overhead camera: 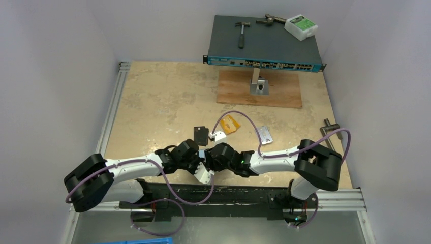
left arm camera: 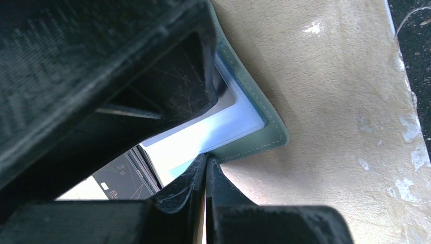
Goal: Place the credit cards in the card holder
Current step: Insert the credit card into the card holder.
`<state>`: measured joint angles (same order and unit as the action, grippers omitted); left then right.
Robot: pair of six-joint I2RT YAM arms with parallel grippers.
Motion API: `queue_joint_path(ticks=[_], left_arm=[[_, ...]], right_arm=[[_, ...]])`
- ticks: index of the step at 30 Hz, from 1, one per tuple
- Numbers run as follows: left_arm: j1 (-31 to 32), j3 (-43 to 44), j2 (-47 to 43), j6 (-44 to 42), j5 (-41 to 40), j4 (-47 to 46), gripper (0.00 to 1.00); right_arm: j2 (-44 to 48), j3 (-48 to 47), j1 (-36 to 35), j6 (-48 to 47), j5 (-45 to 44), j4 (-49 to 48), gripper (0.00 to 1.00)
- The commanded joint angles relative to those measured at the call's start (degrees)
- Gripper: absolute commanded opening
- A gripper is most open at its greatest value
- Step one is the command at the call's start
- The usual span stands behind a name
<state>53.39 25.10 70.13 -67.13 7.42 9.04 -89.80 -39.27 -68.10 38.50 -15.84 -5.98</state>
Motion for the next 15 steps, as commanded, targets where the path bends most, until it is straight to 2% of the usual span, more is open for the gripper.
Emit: queue_joint_path(ticks=[1, 4, 8, 15], left_arm=[[0.3, -0.6, 0.7, -0.5, 3.8, -2.2, 0.01], [0.3, -0.8, 0.3, -0.5, 4.0, -1.4, 0.01], [0.3, -2.1, -0.5, -1.4, 4.0, -1.0, 0.0], [0.3, -2.5, -1.0, -2.8, 3.9, 0.1, 0.0]], right_arm=[[-1.4, -0.9, -1.8, -1.8, 1.0, 0.9, 0.55], [0.0, -0.3, -1.8, -1.0, -0.6, 2.8, 0.55], [5.7, 4.6, -1.0, 0.4, 0.4, 0.3, 0.59], [8.6, 8.8, 5.4, 1.5, 9.4, -4.3, 0.6]])
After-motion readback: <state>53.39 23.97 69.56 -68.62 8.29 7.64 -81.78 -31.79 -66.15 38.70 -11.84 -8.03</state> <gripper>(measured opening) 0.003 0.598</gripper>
